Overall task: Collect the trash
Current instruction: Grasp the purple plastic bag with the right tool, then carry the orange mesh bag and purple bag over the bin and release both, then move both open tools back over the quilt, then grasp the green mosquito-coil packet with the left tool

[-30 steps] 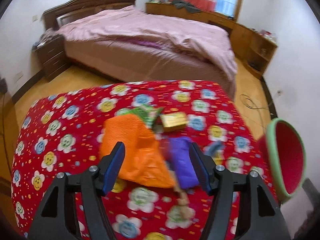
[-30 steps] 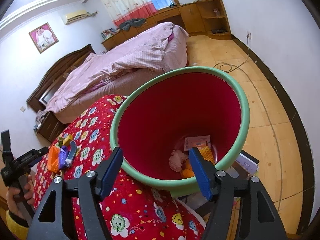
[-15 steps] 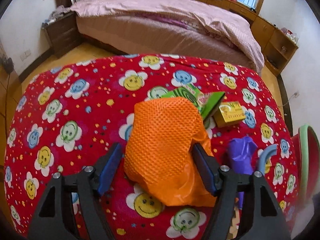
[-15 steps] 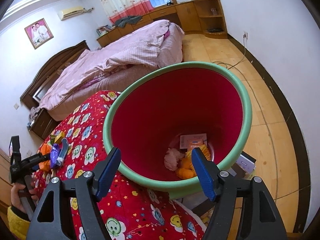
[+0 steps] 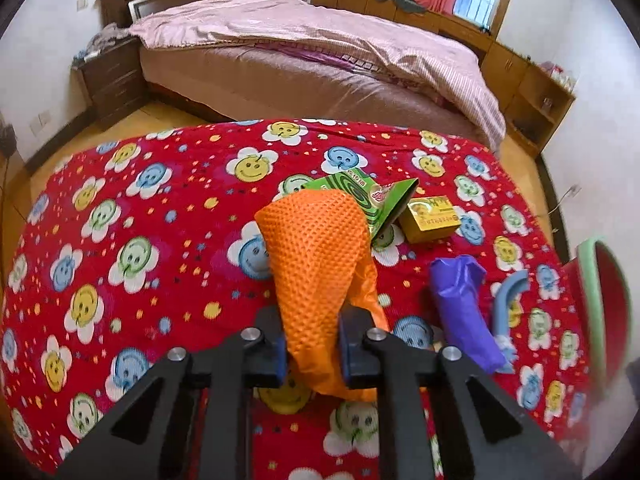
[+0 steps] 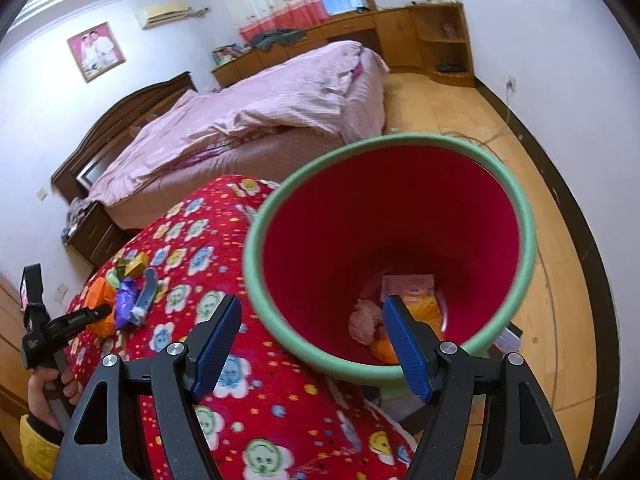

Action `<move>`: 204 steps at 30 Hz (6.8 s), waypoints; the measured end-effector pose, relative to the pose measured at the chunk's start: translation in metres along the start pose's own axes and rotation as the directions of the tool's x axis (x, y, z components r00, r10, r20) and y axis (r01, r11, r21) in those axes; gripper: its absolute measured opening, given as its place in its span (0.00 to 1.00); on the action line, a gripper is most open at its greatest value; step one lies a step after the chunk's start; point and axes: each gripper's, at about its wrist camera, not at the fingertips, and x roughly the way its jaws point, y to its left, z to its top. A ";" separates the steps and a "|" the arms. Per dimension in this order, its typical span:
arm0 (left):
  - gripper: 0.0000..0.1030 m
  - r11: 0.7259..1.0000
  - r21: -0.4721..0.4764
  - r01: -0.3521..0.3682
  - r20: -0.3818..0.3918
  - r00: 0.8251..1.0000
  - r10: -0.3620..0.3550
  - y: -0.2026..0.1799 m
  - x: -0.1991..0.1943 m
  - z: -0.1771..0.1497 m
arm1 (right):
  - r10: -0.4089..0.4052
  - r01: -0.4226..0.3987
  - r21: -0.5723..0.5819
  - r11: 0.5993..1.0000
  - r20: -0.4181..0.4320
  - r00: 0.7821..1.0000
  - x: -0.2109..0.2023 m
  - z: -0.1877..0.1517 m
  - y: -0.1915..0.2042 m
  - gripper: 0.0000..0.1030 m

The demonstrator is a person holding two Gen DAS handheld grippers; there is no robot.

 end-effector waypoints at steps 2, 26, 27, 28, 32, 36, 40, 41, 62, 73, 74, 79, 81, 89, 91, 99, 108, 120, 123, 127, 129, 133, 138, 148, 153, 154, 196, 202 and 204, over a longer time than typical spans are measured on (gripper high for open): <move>0.16 1.000 -0.023 0.020 0.016 1.000 -0.020 0.008 -0.010 -0.004 | 0.016 -0.016 -0.029 0.999 -0.003 1.000 0.002 0.002 0.012 0.72; 0.16 0.954 -0.298 0.035 0.181 0.983 0.020 0.106 -0.045 -0.029 | 0.224 -0.278 -0.276 0.920 -0.213 0.951 0.094 -0.006 0.197 0.72; 0.16 0.953 -0.301 0.041 0.185 0.983 0.016 0.107 -0.046 -0.030 | 0.227 -0.284 -0.288 0.915 -0.217 0.950 0.097 -0.006 0.203 0.72; 0.16 0.953 -0.301 0.041 0.186 0.982 0.017 0.107 -0.045 -0.031 | 0.228 -0.289 -0.302 0.908 -0.221 0.948 0.102 -0.007 0.210 0.72; 0.16 0.952 -0.304 0.038 0.170 0.985 0.016 0.107 -0.039 -0.032 | 0.208 -0.289 -0.370 0.883 -0.243 0.948 0.122 -0.010 0.235 0.62; 0.16 0.955 -0.295 0.035 0.164 0.986 0.014 0.103 -0.036 -0.032 | 0.184 -0.281 -0.403 0.871 -0.262 0.947 0.137 -0.013 0.246 0.62; 0.16 0.955 -0.295 0.041 0.179 0.984 0.013 0.103 -0.040 -0.033 | 0.119 -0.227 -0.427 0.875 -0.266 0.957 0.152 -0.016 0.250 0.59; 0.16 0.953 -0.300 0.041 0.181 0.983 0.015 0.103 -0.040 -0.033 | 0.114 -0.223 -0.423 0.878 -0.268 0.957 0.154 -0.016 0.249 0.55; 0.16 0.966 -0.239 0.097 0.200 0.979 -0.049 0.066 -0.100 -0.040 | 0.231 -0.287 -0.320 0.903 -0.202 0.952 0.091 -0.003 0.225 0.26; 0.16 0.975 -0.163 0.149 0.287 0.953 -0.097 0.016 -0.171 -0.055 | 0.312 -0.335 -0.289 0.897 -0.121 0.942 0.006 0.006 0.184 0.26; 0.16 0.976 -0.156 0.150 0.293 0.951 -0.099 0.011 -0.175 -0.056 | 0.314 -0.333 -0.285 0.899 -0.111 0.943 -0.001 0.008 0.179 0.26; 0.16 0.980 -0.100 0.173 0.302 0.943 -0.136 -0.021 -0.197 -0.065 | 0.313 -0.316 -0.269 0.910 -0.055 0.948 -0.033 0.014 0.147 0.26; 0.16 0.980 -0.073 0.184 0.305 0.940 -0.153 -0.036 -0.204 -0.069 | 0.308 -0.307 -0.258 0.916 -0.036 0.951 -0.044 0.018 0.132 0.26; 0.16 0.966 0.023 0.256 0.283 0.926 -0.252 -0.095 -0.217 -0.072 | 0.244 -0.226 -0.249 0.942 0.043 0.969 -0.078 0.029 0.075 0.26; 0.16 0.961 0.054 0.271 0.267 0.924 -0.275 -0.110 -0.217 -0.073 | 0.222 -0.203 -0.242 0.949 0.056 0.973 -0.082 0.030 0.060 0.26; 0.16 0.934 0.159 0.321 0.201 0.915 -0.349 -0.169 -0.204 -0.077 | 0.144 -0.128 -0.174 0.976 0.083 0.986 -0.083 0.041 0.005 0.26; 0.16 0.894 0.254 0.368 0.091 0.912 -0.401 -0.240 -0.163 -0.075 | 0.085 -0.081 -0.058 0.995 0.065 0.994 -0.062 0.048 -0.054 0.26; 0.16 0.891 0.285 0.354 -0.054 0.934 -0.354 -0.301 -0.076 -0.078 | 0.093 -0.092 0.022 0.995 -0.011 0.996 -0.014 0.054 -0.104 0.26; 0.16 0.892 0.297 0.342 -0.066 0.939 -0.338 -0.312 -0.058 -0.074 | 0.105 -0.104 0.033 0.994 -0.028 0.994 -0.004 0.056 -0.110 0.27; 0.20 0.888 0.303 0.347 -0.087 0.937 -0.337 -0.323 -0.043 -0.072 | 0.112 -0.110 0.026 0.994 -0.053 0.992 0.006 0.058 -0.115 0.29; 0.27 0.884 0.296 0.361 -0.103 0.932 -0.346 -0.324 -0.037 -0.071 | 0.110 -0.108 0.023 0.994 -0.060 0.992 0.008 0.059 -0.114 0.31; 0.37 0.885 0.286 0.368 -0.112 0.930 -0.350 -0.326 -0.032 -0.069 | 0.099 -0.097 0.030 0.995 -0.072 0.993 0.010 0.062 -0.116 0.31; 0.44 0.891 0.275 0.361 -0.101 0.933 -0.347 -0.321 -0.032 -0.066 | 0.088 -0.086 0.036 0.996 -0.064 0.994 0.007 0.063 -0.113 0.44; 0.46 0.895 0.264 0.358 -0.079 0.933 -0.350 -0.299 -0.051 -0.059 | 0.080 -0.076 0.067 0.995 -0.055 0.995 -0.007 0.058 -0.107 0.49; 0.46 0.908 0.239 0.344 -0.043 0.938 -0.344 -0.277 -0.068 -0.053 | 0.078 -0.077 0.047 0.996 -0.020 0.997 -0.022 0.059 -0.092 0.54; 0.46 0.910 0.236 0.340 -0.037 0.939 -0.342 -0.273 -0.071 -0.053 | 0.082 -0.081 0.047 0.996 -0.015 0.997 -0.024 0.059 -0.088 0.55; 0.67 0.996 0.026 0.082 0.070 0.994 -0.083 -0.040 0.000 0.053 | 0.197 -0.213 -0.061 0.975 -0.193 0.961 0.087 0.046 0.072 0.57; 0.67 0.998 0.038 0.042 0.059 0.997 -0.044 -0.037 0.031 0.057 | 0.194 -0.210 -0.053 0.976 -0.218 0.957 0.103 0.046 0.074 0.57; 0.67 0.999 0.038 0.029 0.057 0.998 -0.031 -0.034 0.038 0.058 | 0.191 -0.208 -0.057 0.977 -0.221 0.956 0.106 0.046 0.075 0.57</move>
